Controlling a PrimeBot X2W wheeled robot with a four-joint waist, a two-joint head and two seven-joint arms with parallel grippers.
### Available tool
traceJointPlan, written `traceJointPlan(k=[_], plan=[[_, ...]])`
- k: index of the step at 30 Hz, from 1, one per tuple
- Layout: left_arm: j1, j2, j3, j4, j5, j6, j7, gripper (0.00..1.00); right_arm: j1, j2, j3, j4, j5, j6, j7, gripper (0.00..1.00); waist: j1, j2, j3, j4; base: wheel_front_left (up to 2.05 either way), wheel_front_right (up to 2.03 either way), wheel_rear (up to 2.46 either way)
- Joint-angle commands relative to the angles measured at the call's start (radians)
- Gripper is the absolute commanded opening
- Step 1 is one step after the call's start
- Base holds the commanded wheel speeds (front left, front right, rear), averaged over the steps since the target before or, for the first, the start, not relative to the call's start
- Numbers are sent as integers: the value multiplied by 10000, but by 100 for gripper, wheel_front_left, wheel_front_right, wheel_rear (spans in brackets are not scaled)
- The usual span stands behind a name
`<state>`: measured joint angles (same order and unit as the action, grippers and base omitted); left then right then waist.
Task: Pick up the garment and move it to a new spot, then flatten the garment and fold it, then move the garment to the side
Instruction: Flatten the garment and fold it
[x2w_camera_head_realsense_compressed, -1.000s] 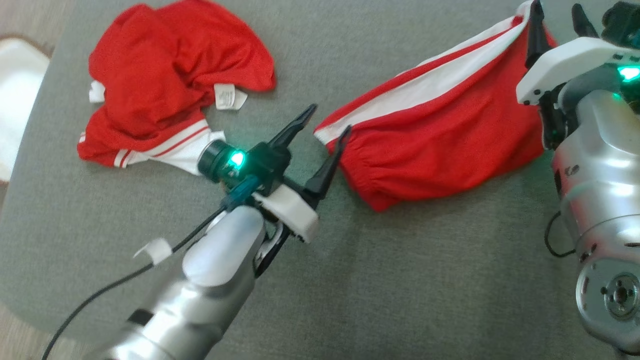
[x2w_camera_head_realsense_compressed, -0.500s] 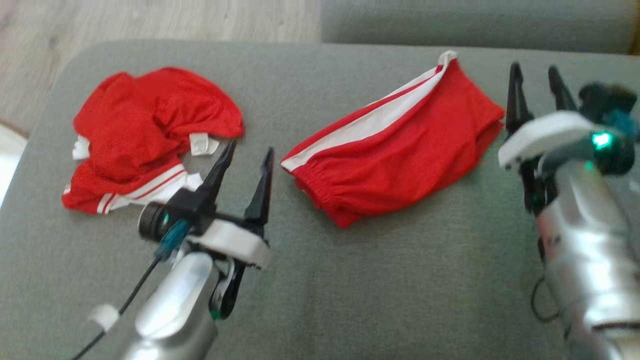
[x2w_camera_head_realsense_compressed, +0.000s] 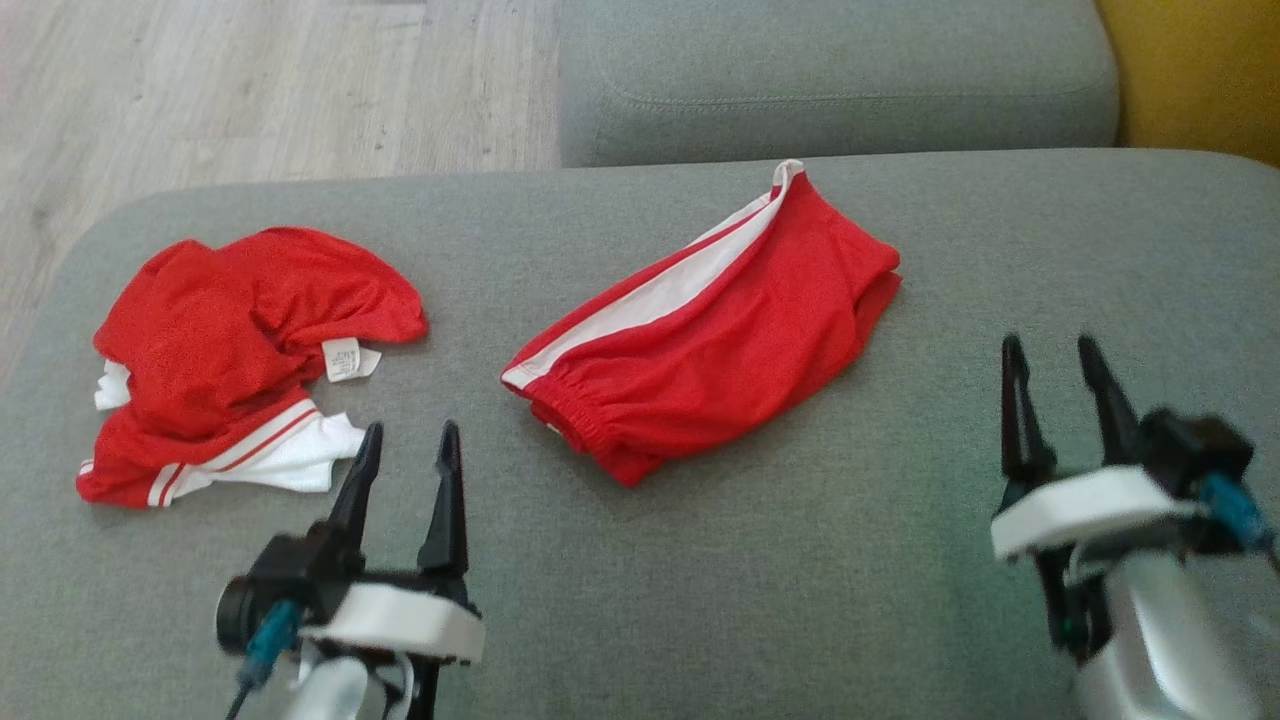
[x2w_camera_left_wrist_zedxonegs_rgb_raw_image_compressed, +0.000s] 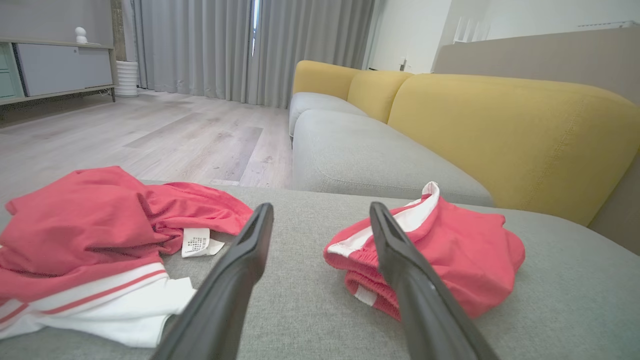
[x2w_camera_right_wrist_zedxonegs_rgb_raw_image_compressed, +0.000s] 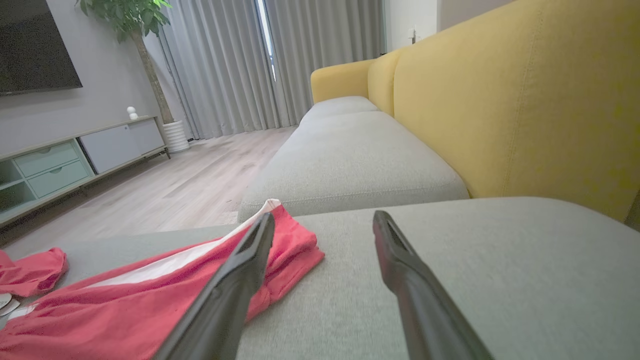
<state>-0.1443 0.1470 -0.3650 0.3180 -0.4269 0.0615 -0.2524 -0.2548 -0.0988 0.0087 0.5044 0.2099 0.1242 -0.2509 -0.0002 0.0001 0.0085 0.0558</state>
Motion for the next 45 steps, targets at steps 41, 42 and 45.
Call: traceJointPlan(k=[41,42,45], plan=[[-767,-964,611,-152,1393,-808,-93,100,-4863,-224,-4127,4674,1512,65,4553,100,2,-1,2218,2867,0,0,0],[-792,-964,585,-163,1353,-788,-93,100,-5013,-301,-4238,4929,1411,65,4658,100,2,-1,2248,2895,0,0,0],[-856,-965,501,-169,1267,-748,-93,100,-5322,-594,-4501,5629,860,65,4768,100,2,-1,2314,2959,0,0,0]])
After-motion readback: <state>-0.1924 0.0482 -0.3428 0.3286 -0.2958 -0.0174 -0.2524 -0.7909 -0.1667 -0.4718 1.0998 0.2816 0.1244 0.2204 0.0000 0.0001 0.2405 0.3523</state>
